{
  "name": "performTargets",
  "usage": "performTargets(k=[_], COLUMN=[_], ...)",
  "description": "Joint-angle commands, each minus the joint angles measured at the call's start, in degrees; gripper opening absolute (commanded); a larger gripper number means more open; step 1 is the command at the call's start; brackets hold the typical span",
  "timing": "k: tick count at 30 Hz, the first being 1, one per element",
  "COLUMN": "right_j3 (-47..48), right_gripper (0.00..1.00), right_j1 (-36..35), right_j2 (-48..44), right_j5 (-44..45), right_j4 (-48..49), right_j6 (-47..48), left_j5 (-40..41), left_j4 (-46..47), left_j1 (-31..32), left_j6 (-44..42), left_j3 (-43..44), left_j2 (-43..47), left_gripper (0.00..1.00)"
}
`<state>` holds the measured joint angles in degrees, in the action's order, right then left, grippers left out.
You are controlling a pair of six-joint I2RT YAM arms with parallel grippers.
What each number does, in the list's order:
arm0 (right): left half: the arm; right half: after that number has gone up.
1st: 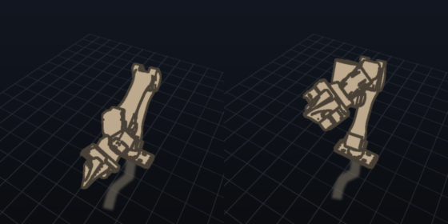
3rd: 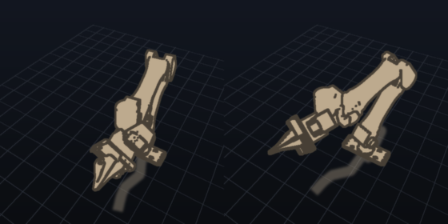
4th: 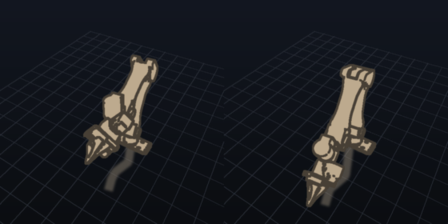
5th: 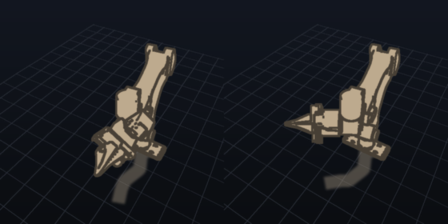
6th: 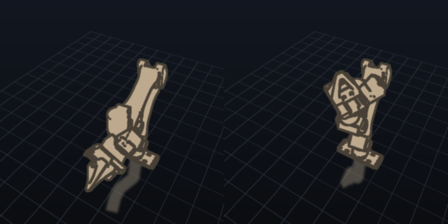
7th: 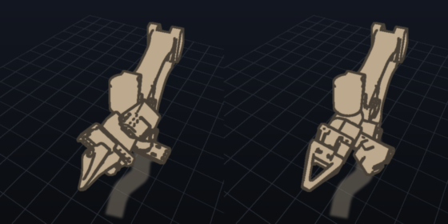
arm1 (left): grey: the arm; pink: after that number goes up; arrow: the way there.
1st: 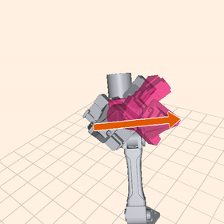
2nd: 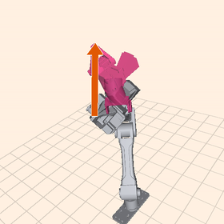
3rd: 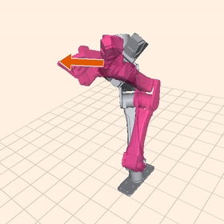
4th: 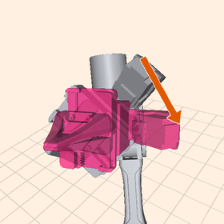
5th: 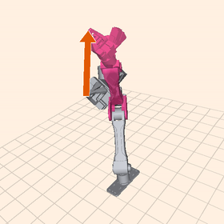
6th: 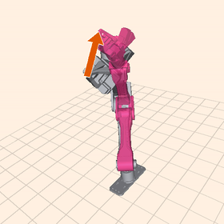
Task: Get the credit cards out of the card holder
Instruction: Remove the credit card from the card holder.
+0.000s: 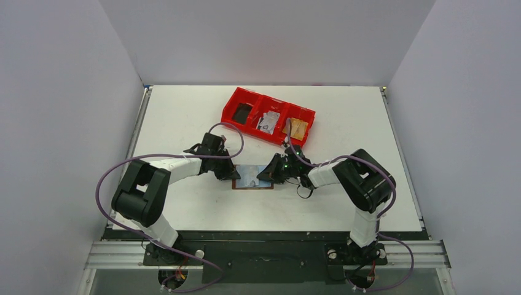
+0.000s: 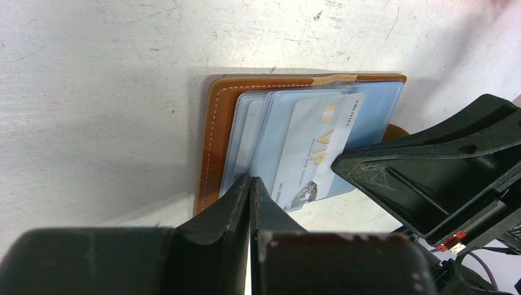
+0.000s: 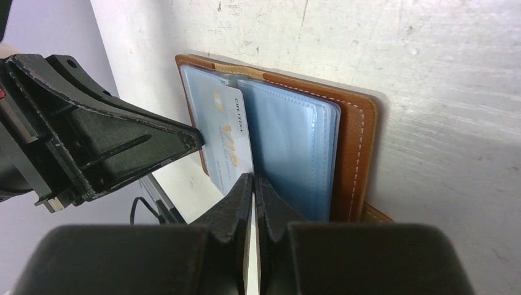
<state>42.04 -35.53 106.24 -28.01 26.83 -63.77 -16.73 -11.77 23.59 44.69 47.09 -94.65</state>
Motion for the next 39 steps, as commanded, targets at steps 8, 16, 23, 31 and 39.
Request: performTargets(k=[8,16,23,31,39], right_j3=[-1.59,-2.17,-2.46,-2.58,-2.84], right_gripper=[0.0,0.0,0.0,0.0,0.0], right_j1=[1.32,2.3,3.03,3.75,4.49], right_j2=[-3.79,-5.37,-6.44,-7.85,-9.47], right_j5=[1.84,1.82,1.75,1.7,1.54], right_j4=[-2.04,-3.8,-5.6,-6.91,-8.48], right_j6=[3.67,4.82,6.1,6.69,7.39], left_j5=[6.83,6.8,6.67,6.4,6.05], left_j4=[-3.76,-3.46,-3.35,-3.42,-3.35], left_j1=[0.14,0.17,0.24,0.3,0.31], left_j6=[-1.3,-1.26,-0.92,-0.83,-0.57], left_j3=[-1.31,-1.29,-1.31,-0.97,-0.37], left_j2=[-2.16,-1.71,-1.42,-0.91,-0.62], left_gripper=[0.0,0.0,0.0,0.0,0.0])
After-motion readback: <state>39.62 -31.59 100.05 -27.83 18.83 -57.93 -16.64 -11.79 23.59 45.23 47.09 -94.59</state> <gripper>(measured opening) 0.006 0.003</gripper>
